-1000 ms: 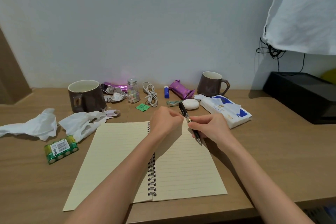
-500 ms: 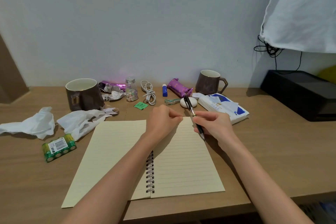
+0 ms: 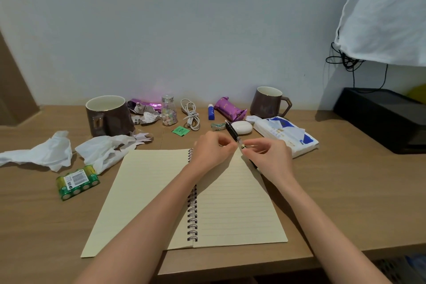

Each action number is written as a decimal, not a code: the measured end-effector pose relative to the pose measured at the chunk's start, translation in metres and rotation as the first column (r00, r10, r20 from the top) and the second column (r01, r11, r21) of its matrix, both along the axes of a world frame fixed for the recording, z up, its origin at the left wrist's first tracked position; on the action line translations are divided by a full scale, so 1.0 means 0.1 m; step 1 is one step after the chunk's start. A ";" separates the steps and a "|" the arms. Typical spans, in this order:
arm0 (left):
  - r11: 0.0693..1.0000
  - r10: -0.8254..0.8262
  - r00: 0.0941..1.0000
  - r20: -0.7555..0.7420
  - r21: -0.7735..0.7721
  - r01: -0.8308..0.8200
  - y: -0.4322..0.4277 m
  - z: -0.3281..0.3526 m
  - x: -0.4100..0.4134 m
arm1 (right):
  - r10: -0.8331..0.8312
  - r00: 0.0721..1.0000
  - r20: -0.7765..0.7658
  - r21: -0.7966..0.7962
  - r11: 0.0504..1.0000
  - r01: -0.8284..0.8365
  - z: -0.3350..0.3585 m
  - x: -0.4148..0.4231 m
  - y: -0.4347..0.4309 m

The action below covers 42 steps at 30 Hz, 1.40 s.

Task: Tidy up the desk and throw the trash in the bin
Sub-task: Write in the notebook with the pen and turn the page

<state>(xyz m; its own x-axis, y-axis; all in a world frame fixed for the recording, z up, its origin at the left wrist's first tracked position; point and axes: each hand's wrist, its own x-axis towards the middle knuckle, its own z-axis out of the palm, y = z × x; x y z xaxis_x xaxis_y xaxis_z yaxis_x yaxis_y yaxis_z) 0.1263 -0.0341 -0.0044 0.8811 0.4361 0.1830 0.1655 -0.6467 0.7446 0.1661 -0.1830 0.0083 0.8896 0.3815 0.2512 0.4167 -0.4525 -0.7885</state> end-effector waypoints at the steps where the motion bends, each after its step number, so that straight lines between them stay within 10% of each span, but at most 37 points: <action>1: 1.000 0.008 1.000 -0.014 -0.016 -0.009 0.00 0.00 0.00 | -0.018 0.999 0.034 -0.016 1.000 0.018 -0.01 -0.01 0.01; 32: 0.998 0.023 1.000 0.007 -0.052 -0.023 0.07 -0.01 0.01 | 0.067 0.997 0.031 -0.253 0.966 -0.057 -0.02 -0.11 -0.02; 42: 0.928 -0.170 0.980 -0.100 0.317 0.193 0.05 -0.10 0.01 | 0.110 0.991 -0.079 -0.341 0.931 -0.130 -0.13 0.38 0.03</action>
<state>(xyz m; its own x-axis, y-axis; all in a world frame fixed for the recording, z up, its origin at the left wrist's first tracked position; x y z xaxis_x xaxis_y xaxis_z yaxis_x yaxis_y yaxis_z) 0.1274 -0.0295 -0.0148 0.9553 0.1947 0.2226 0.0663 -0.8746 0.4802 0.2039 -0.1798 -0.0052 0.8406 0.5405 0.0351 0.4437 -0.6499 -0.6171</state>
